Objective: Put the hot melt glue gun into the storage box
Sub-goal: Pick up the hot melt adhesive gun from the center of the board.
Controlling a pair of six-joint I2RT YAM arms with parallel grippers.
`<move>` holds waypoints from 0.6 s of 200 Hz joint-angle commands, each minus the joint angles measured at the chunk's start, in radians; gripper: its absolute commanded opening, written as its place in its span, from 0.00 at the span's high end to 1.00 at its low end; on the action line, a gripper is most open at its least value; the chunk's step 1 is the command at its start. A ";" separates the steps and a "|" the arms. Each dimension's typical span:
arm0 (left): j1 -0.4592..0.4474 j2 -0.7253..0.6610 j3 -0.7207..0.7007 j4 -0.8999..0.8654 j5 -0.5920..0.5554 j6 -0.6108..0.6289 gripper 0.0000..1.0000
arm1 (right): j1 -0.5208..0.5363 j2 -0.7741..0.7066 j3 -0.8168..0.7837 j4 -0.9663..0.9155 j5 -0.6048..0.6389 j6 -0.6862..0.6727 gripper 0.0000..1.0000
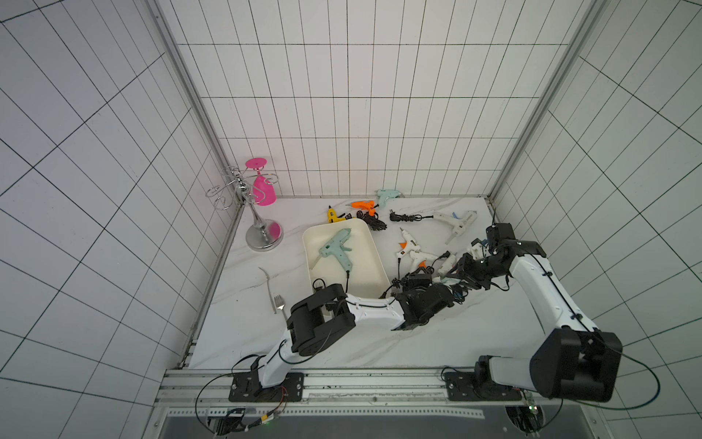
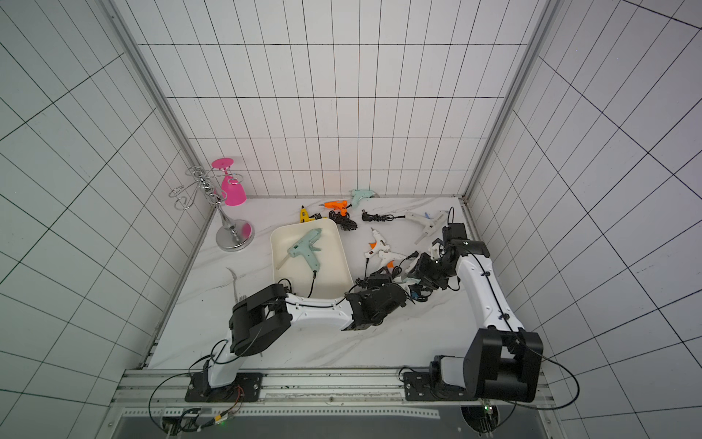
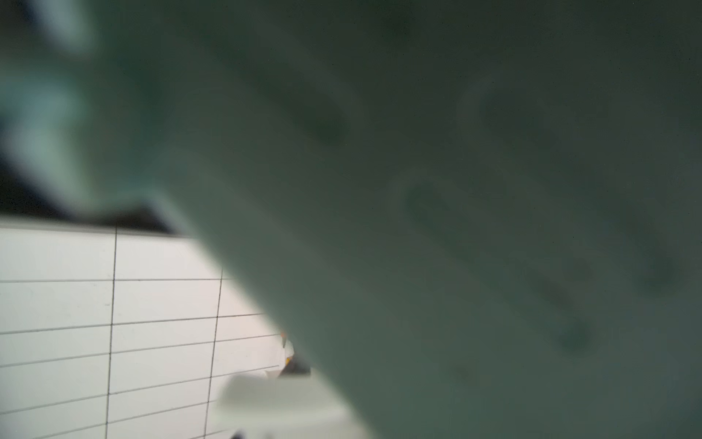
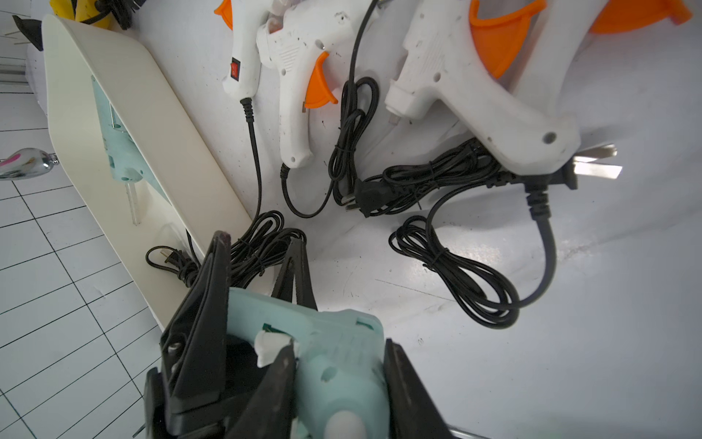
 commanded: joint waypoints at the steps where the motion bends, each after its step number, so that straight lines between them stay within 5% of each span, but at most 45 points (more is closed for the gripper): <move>1: -0.019 -0.008 -0.051 0.226 0.004 0.055 0.73 | 0.036 -0.011 0.011 -0.068 -0.110 -0.008 0.87; 21: -0.021 -0.024 -0.067 0.228 0.020 0.052 0.86 | 0.041 -0.007 0.001 -0.063 -0.103 -0.014 0.87; 61: -0.022 -0.088 -0.118 0.152 0.092 0.002 0.96 | 0.041 0.024 0.006 -0.033 -0.133 -0.015 0.85; 94: -0.022 -0.184 -0.129 0.000 0.201 -0.068 0.98 | 0.035 0.026 0.069 -0.038 -0.105 -0.062 0.48; 120: -0.019 -0.296 -0.081 -0.245 0.367 -0.172 0.98 | -0.029 -0.040 0.146 0.004 -0.027 -0.080 0.30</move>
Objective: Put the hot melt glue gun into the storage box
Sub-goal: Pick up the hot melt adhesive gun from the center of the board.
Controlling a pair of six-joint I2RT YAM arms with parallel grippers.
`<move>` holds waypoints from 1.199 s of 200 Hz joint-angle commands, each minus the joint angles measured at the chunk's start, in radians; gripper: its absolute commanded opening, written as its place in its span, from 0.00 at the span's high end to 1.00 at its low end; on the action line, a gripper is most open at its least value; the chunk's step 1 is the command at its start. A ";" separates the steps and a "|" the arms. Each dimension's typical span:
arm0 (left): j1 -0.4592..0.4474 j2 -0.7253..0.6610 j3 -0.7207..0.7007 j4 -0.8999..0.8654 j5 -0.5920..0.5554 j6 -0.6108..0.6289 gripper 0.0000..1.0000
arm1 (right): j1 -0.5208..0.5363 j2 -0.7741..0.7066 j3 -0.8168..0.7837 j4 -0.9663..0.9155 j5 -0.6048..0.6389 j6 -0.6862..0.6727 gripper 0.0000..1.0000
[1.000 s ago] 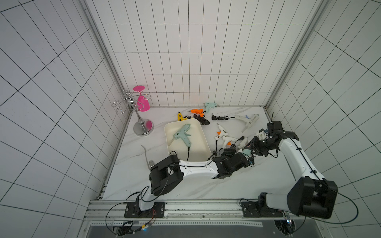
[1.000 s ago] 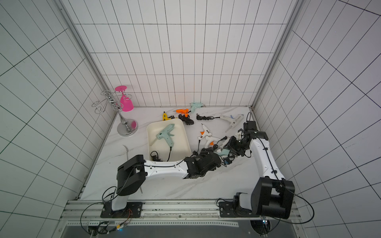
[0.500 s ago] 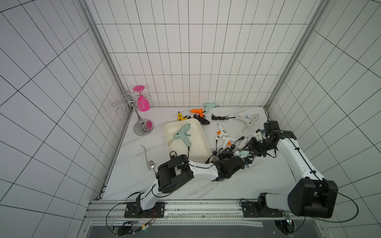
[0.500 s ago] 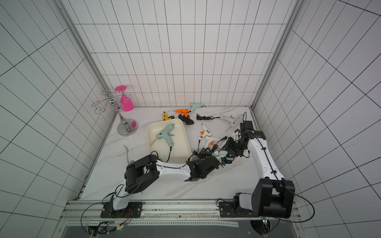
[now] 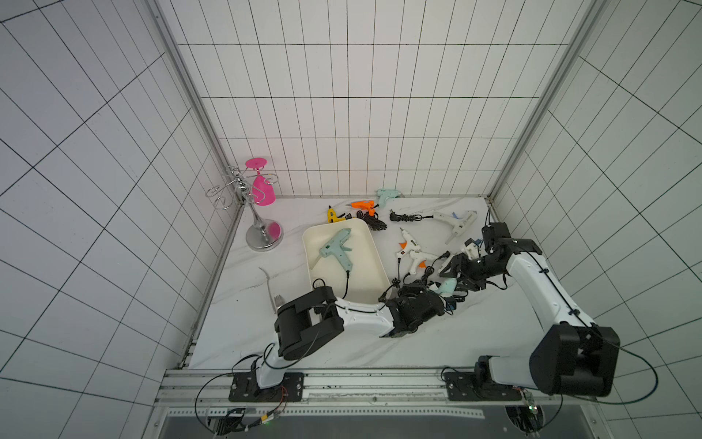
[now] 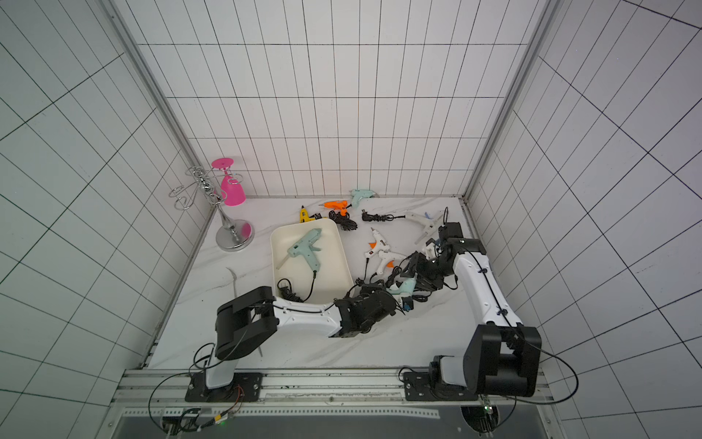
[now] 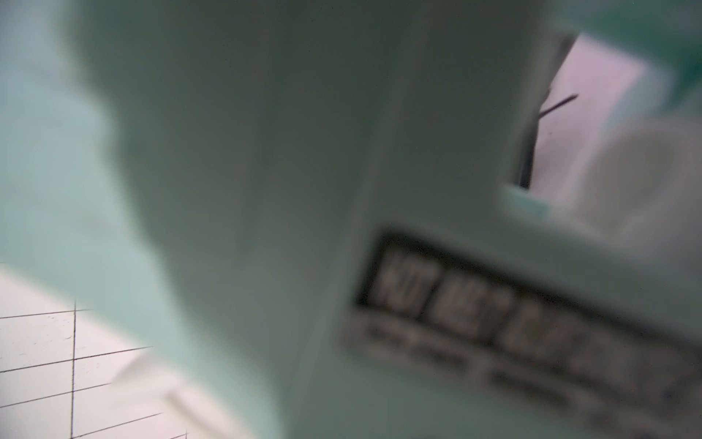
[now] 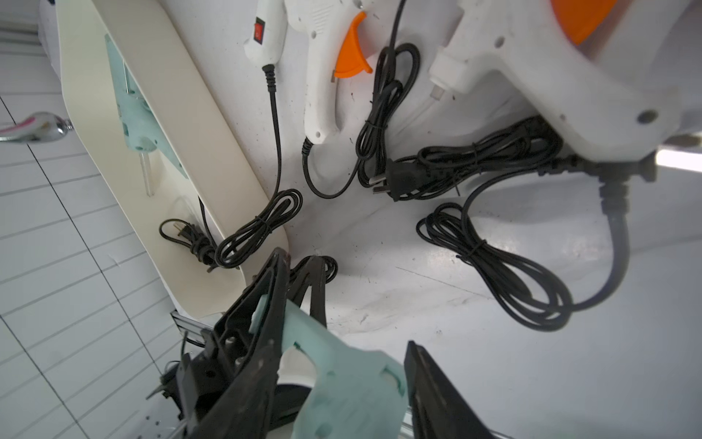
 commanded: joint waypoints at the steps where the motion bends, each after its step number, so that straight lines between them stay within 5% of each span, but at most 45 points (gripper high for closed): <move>1: -0.001 -0.140 0.061 -0.187 0.191 -0.126 0.98 | -0.047 -0.067 0.111 0.035 0.043 -0.036 0.29; 39: 0.053 -0.280 0.176 -0.550 0.551 -0.321 0.97 | -0.176 -0.156 0.125 0.216 -0.015 -0.002 0.16; 63: 0.161 -0.364 0.213 -0.661 0.907 -0.477 0.97 | -0.175 -0.211 0.048 0.366 -0.106 -0.021 0.16; 96: 0.352 -0.468 0.151 -0.584 1.371 -0.710 0.96 | -0.134 -0.370 -0.170 0.668 -0.190 -0.006 0.16; 128: 0.486 -0.490 0.045 -0.321 1.782 -1.032 0.95 | 0.077 -0.509 -0.258 0.727 0.006 -0.226 0.15; 186: 0.509 -0.488 0.005 -0.085 2.040 -1.380 0.94 | 0.318 -0.540 -0.320 0.923 0.213 -0.571 0.23; 240: 0.511 -0.470 -0.005 -0.085 2.057 -1.428 0.94 | 0.554 -0.547 -0.319 0.986 0.326 -0.821 0.22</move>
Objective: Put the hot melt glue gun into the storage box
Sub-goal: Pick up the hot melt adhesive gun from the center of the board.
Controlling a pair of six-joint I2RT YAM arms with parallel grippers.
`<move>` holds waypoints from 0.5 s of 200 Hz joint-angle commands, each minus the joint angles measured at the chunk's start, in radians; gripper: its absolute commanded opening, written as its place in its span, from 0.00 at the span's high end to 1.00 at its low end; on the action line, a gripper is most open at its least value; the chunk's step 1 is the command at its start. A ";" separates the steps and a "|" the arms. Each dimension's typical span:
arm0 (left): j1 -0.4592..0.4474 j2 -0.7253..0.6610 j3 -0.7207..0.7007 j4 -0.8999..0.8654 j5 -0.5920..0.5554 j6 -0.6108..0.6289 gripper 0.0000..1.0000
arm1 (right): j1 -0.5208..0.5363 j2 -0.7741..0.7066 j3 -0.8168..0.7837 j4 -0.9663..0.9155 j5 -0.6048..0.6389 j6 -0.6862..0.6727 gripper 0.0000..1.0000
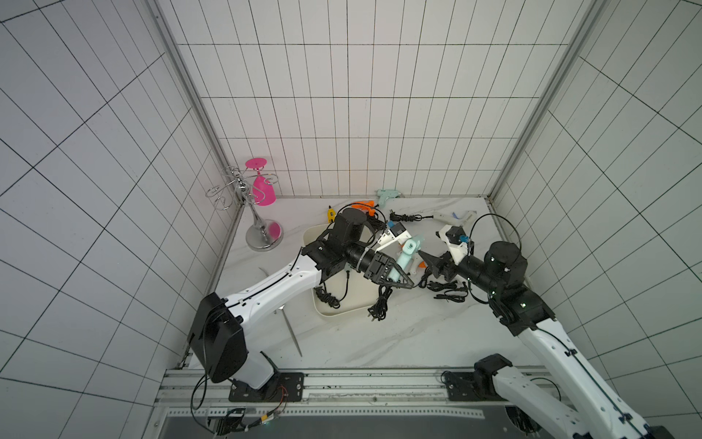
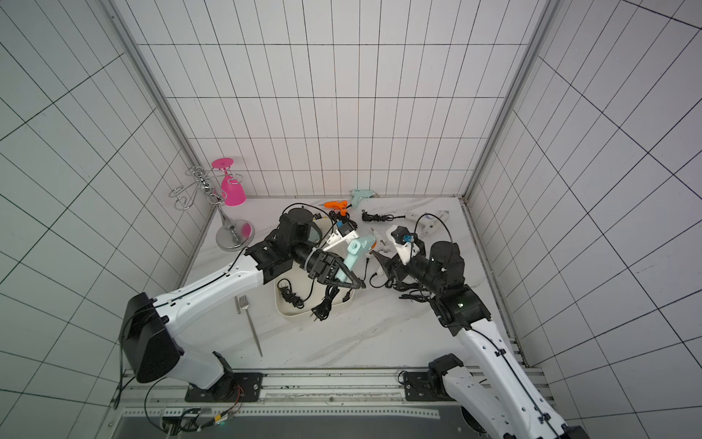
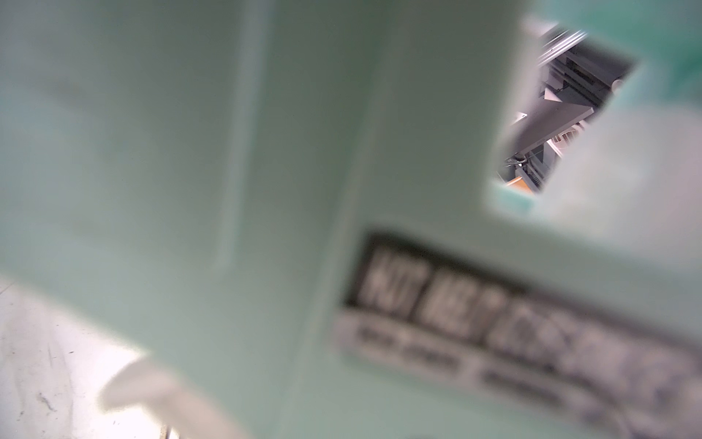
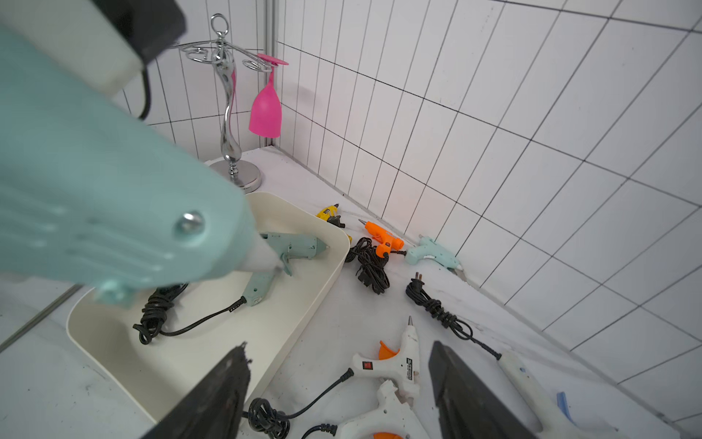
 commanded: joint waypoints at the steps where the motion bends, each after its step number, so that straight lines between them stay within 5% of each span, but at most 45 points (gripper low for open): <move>1: 0.002 0.005 -0.004 0.055 0.048 -0.057 0.94 | 0.105 -0.007 0.007 0.039 0.109 -0.185 0.22; 63: 0.005 0.022 -0.013 0.000 0.053 -0.028 0.94 | 0.296 0.016 0.014 0.129 0.372 -0.358 0.26; 100: 0.015 0.022 -0.012 -0.084 0.050 0.038 0.94 | 0.299 -0.004 0.007 0.148 0.377 -0.402 0.33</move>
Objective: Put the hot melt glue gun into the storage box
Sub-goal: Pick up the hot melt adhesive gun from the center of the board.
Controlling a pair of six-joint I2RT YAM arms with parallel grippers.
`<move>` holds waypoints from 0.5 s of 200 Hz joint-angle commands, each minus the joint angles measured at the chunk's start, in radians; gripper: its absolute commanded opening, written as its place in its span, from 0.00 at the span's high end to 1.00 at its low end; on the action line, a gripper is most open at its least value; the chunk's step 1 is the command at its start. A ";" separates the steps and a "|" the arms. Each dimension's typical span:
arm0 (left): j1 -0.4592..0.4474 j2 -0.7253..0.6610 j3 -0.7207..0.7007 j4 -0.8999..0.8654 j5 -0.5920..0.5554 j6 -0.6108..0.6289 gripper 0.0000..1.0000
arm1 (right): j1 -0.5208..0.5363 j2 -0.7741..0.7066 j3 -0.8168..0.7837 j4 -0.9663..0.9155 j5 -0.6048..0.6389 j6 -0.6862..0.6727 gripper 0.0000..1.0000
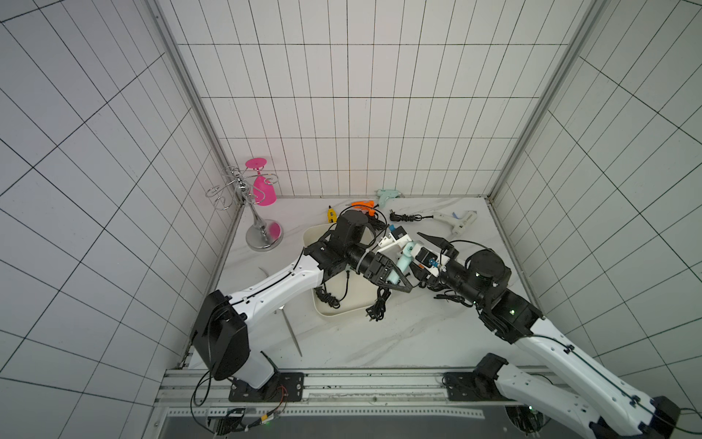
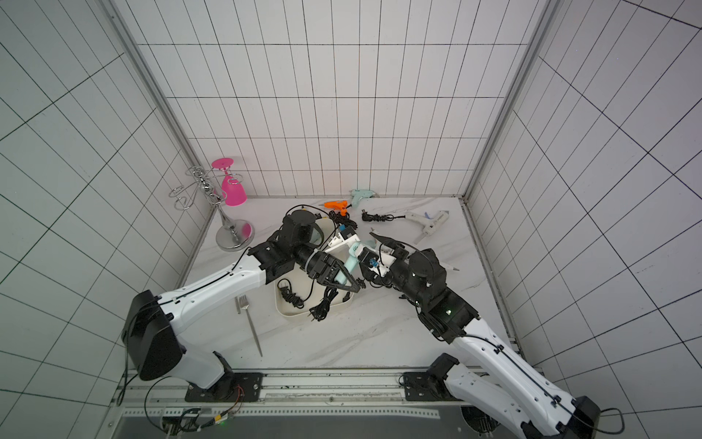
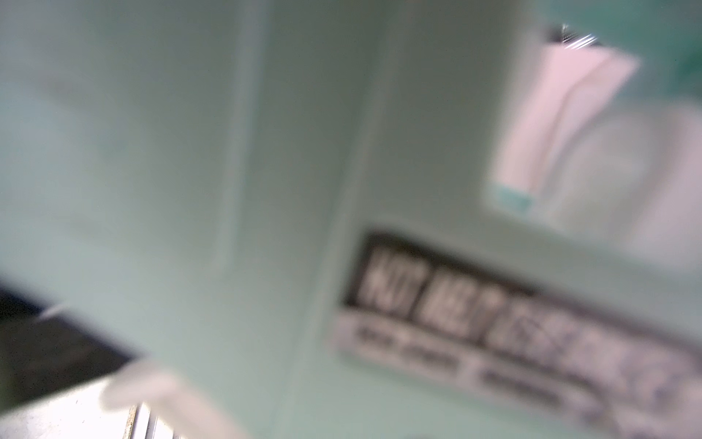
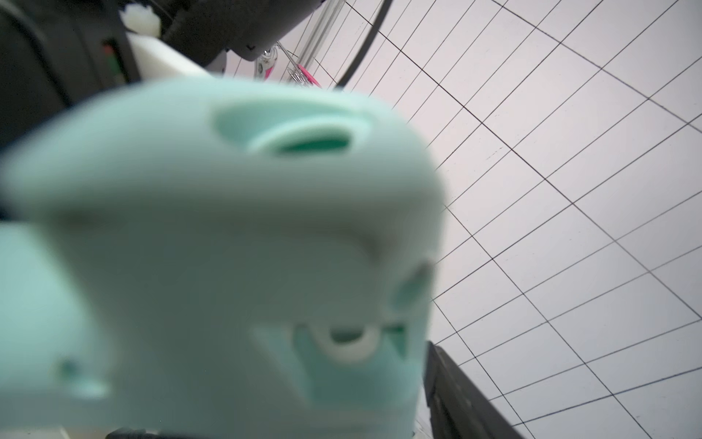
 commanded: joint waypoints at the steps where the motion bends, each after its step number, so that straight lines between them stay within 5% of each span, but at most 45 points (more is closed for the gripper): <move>1: 0.010 0.005 -0.002 -0.048 0.018 0.064 0.94 | 0.010 -0.018 0.007 0.045 0.055 -0.059 0.33; 62: 0.031 0.023 0.004 -0.114 -0.005 0.114 0.90 | 0.044 -0.010 0.009 0.027 0.001 -0.046 0.73; 69: 0.038 0.023 0.013 -0.132 -0.035 0.121 0.81 | 0.051 -0.002 0.009 0.029 0.014 -0.038 0.77; 81: 0.059 0.014 0.036 -0.207 -0.121 0.169 0.50 | 0.056 0.006 0.010 0.024 0.034 -0.019 0.82; 100: 0.088 -0.034 0.072 -0.327 -0.301 0.276 0.25 | 0.057 0.006 0.005 0.023 0.101 0.016 0.85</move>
